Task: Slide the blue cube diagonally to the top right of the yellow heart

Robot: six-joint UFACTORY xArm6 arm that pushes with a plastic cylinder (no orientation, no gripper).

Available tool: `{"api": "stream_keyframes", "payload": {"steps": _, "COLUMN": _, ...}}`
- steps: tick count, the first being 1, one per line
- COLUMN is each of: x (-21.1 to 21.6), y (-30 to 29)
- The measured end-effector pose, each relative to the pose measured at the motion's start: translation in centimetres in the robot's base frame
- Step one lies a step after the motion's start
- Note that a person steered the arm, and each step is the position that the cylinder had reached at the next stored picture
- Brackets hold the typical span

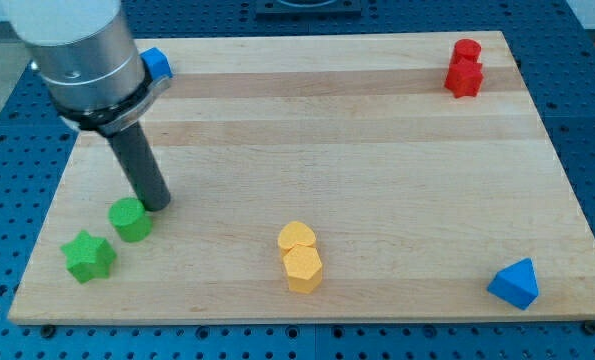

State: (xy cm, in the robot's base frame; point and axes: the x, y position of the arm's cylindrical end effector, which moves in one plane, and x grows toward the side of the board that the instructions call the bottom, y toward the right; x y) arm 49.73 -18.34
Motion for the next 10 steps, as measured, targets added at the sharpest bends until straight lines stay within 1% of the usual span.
{"api": "stream_keyframes", "payload": {"steps": 2, "x": 1.9, "y": -2.0}}
{"api": "stream_keyframes", "payload": {"steps": 3, "x": 1.6, "y": -2.0}}
{"api": "stream_keyframes", "payload": {"steps": 4, "x": -1.9, "y": -3.3}}
{"api": "stream_keyframes", "payload": {"steps": 7, "x": -18.3, "y": -12.0}}
{"api": "stream_keyframes", "payload": {"steps": 8, "x": -21.6, "y": -12.1}}
{"api": "stream_keyframes", "payload": {"steps": 9, "x": -27.0, "y": -10.4}}
{"api": "stream_keyframes", "payload": {"steps": 10, "x": -25.5, "y": -8.4}}
